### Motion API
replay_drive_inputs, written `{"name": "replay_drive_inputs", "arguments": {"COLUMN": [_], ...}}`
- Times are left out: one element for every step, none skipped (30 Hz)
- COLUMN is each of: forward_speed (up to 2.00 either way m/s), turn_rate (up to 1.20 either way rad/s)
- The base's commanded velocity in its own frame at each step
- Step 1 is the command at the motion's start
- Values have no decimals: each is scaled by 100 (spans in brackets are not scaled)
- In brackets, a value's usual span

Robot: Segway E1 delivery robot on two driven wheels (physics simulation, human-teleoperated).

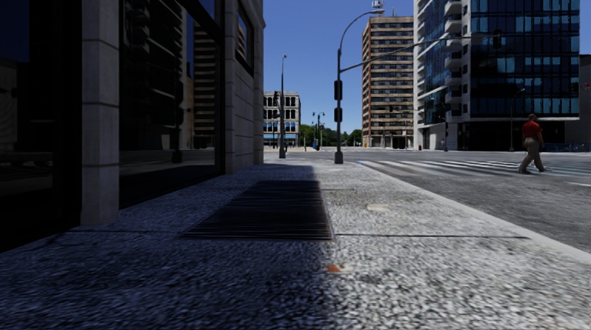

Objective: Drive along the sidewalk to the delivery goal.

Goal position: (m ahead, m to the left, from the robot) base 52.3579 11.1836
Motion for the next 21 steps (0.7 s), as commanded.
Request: {"name": "replay_drive_inputs", "arguments": {"forward_speed": [200, 200, 200, 200, 200, 200, 200, 200, 200, 200, 200, 200, 199, 197, 197, 195, 194, 194, 194, 194, 196], "turn_rate": [0, 0, 0, 0, 0, 0, 0, 0, 0, 0, 0, 0, 0, 0, 0, 0, 0, 0, 0, 0, 0]}}
